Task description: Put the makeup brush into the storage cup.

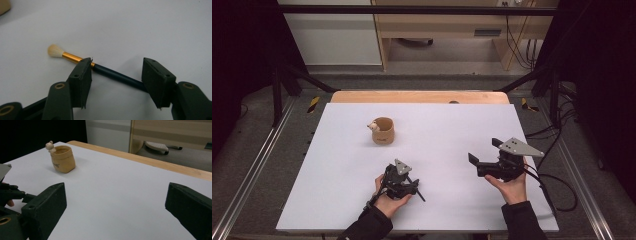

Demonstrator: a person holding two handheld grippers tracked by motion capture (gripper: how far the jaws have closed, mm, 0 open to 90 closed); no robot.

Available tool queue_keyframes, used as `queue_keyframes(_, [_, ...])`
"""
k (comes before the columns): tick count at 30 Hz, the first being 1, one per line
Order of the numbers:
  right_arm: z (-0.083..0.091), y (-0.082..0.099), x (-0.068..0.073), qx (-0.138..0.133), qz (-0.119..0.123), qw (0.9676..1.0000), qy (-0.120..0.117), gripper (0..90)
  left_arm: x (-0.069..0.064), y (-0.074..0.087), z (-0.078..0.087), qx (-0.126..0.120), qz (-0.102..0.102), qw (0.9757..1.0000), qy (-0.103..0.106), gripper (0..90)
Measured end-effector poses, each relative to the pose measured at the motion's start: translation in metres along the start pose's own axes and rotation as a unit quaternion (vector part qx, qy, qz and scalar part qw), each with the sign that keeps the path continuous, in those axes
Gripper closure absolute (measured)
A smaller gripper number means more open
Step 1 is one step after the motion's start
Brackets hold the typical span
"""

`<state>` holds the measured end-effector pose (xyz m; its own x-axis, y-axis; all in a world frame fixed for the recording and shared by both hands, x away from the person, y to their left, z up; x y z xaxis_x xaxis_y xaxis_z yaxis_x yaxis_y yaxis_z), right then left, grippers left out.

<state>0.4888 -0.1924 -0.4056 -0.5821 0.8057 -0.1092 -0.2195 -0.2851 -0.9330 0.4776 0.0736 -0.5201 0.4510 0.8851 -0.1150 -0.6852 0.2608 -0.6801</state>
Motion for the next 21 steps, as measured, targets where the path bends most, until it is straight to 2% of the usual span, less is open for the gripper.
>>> queue_keyframes(11, [0.0007, -0.0003, 0.0000, -0.001, -0.002, 1.0000, 0.000, 4.1, 0.0026, 0.0011, 0.0037, 0.004, 0.003, 0.9999, 0.012, 47.3])
queue_keyframes(21, [0.0012, -0.0005, -0.0001, -0.001, -0.001, 1.0000, 0.000, 4.1, 0.0053, 0.0031, 0.0067, 0.011, -0.006, 0.9997, 0.021, 54.8])
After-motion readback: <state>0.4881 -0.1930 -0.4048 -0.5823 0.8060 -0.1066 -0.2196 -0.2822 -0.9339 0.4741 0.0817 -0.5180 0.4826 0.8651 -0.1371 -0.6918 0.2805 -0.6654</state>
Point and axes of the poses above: each handheld gripper's, and its own axes: z roughly backward along the jaws, y roughly out of its underside, x roughly to its left, the point moved 6 cm from there along -z, roughly forward along the jaws, and after that the axes turned 9 degrees about z, right-handed, at the moved point
